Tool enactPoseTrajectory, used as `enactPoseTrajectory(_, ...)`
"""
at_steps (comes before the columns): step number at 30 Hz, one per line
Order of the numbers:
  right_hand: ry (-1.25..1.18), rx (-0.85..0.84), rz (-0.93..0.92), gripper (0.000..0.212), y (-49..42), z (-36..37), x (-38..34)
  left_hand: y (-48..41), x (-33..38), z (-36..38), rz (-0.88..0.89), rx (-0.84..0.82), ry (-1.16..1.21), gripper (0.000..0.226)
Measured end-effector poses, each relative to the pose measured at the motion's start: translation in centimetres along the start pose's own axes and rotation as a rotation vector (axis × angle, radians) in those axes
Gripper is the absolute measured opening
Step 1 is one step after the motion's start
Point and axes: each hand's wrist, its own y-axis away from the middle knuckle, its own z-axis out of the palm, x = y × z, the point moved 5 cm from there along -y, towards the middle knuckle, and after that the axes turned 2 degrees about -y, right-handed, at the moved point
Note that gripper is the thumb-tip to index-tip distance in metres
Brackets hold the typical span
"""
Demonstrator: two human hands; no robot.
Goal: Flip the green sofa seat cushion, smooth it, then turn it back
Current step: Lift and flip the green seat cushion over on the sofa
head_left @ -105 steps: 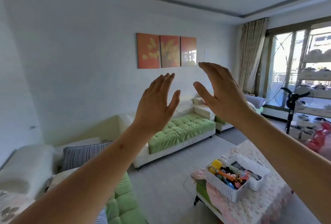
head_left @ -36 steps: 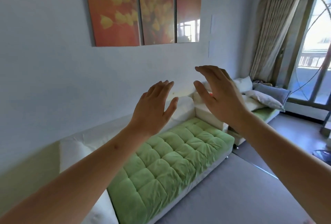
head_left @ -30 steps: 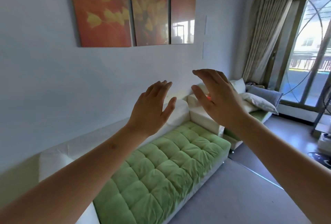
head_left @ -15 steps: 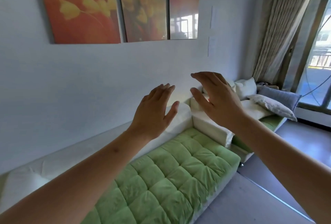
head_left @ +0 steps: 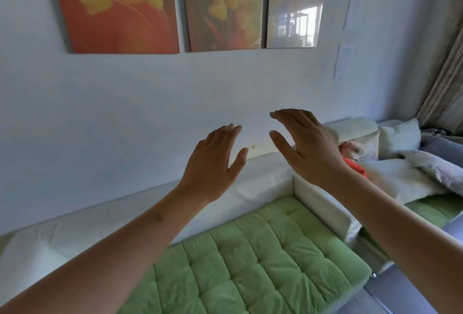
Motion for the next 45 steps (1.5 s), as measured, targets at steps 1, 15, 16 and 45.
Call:
enactPoseTrajectory(1,-0.001,-0.008,-0.017,0.054,-0.5,0.9,0.3,-0.5,-0.5,0.6,-0.007,-0.001,-0.003,0.061)
enactPoseTrajectory(15,-0.013,-0.141,-0.109,0.059,-17.3,19.2,8.2,-13.5,-17.7,14.0,-0.160,0.037,0.041,0.066)
enactPoseTrajectory(16,-0.028,-0.156,-0.110,0.060,-18.4,21.2,8.8,-14.1,-19.3,15.0,-0.168,0.030,0.043,0.065)
enactPoseTrajectory(45,-0.470,-0.770,-0.091,0.057,-16.9,58.2,22.5,-12.4,-32.5,39.9,-0.620,-0.294,-0.105,0.058)
